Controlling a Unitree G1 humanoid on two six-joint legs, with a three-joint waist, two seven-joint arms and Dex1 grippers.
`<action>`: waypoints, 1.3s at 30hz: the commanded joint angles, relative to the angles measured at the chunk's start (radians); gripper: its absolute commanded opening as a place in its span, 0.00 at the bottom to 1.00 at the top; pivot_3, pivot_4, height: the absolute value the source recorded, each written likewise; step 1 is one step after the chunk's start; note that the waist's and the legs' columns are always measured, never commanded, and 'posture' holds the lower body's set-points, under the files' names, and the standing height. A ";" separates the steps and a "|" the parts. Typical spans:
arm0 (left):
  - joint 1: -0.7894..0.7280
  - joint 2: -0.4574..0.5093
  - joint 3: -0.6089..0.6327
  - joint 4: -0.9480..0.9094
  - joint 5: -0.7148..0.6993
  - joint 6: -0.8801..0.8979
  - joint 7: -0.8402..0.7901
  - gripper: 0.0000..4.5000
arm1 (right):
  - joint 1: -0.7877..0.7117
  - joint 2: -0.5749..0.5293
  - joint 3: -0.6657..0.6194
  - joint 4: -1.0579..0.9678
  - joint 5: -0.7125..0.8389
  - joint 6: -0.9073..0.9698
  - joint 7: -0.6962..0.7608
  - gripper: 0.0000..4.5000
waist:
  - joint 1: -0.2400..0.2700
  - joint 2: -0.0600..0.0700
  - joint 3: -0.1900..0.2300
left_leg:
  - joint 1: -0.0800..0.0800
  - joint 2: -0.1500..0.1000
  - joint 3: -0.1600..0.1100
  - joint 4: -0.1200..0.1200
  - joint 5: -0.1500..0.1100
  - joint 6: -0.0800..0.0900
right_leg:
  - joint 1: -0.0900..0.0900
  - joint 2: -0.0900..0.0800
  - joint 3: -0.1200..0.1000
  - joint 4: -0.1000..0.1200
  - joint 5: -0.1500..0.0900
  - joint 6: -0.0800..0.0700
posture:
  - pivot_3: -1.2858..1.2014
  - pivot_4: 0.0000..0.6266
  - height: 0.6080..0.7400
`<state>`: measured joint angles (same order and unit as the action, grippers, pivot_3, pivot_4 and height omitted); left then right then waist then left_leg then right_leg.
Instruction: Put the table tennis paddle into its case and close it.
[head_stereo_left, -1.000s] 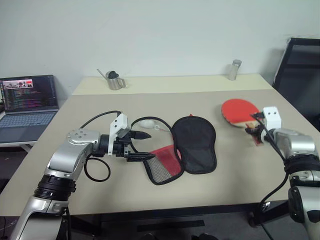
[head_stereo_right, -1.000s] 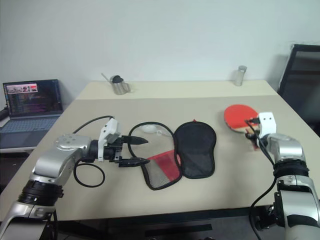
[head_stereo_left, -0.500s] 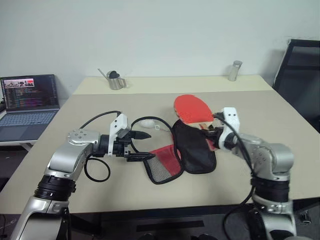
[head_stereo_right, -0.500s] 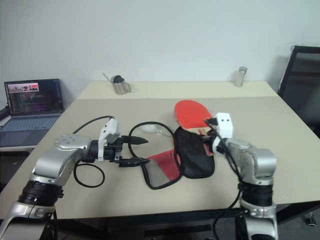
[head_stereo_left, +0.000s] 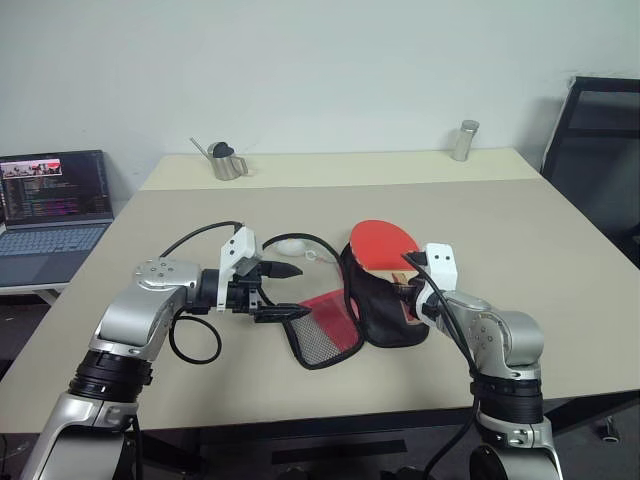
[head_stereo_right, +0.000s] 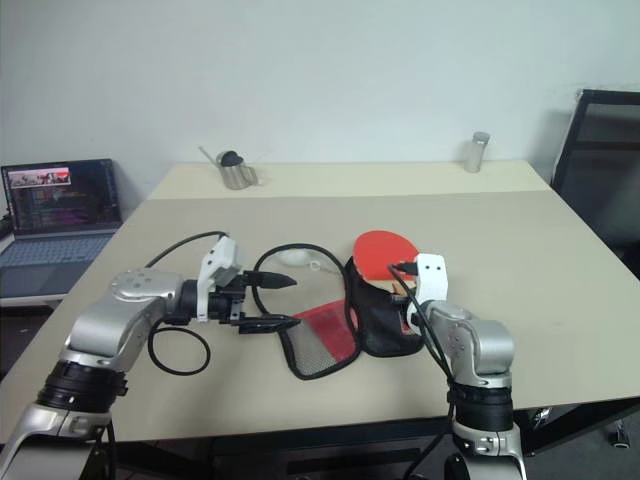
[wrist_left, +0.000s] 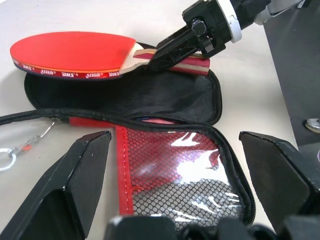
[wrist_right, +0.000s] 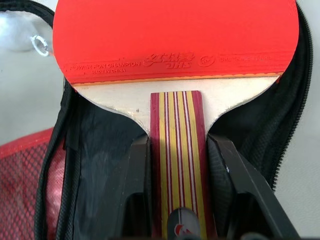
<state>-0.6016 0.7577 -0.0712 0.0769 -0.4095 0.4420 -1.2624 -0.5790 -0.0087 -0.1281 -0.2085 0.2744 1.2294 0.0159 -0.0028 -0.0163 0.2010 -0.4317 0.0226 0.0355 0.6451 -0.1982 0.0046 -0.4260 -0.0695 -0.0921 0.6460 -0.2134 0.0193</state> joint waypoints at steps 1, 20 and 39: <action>-0.003 0.003 0.034 -0.042 -0.009 -0.016 0.011 1.00 | 0.021 0.009 0.032 -0.028 -0.015 -0.047 -0.009 0.25 | 0.000 0.000 0.000 | 0.000 0.000 0.000 0.000 0.000 0.000 | 0.000 0.000 0.000 0.000 0.000 0.000 | 0.52 0.24 1.00; 0.010 -0.002 0.032 -0.047 -0.014 -0.020 0.020 1.00 | 0.091 -0.003 0.068 -0.054 -0.070 -0.068 -0.041 0.25 | 0.002 0.000 0.000 | 0.000 0.000 -0.001 0.000 0.000 0.000 | 0.000 0.000 0.000 0.000 0.000 0.000 | 0.52 0.24 1.00; 0.017 0.001 0.034 -0.051 -0.015 -0.018 0.023 1.00 | 0.105 -0.001 0.093 -0.086 -0.070 -0.037 -0.042 0.59 | 0.002 0.000 0.000 | 0.000 0.000 -0.001 0.000 0.000 0.000 | 0.000 0.000 0.000 -0.001 0.000 0.000 | 0.52 0.24 1.00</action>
<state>-0.5810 0.7507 -0.0711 0.0654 -0.4135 0.4348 -1.2373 -0.4739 -0.0100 -0.0317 -0.2613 0.2091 1.1867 -0.0220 -0.0011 -0.0168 0.2007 -0.4317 0.0228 0.0350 0.6453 -0.1983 0.0044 -0.4256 -0.0697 -0.0923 0.6455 -0.2136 0.0190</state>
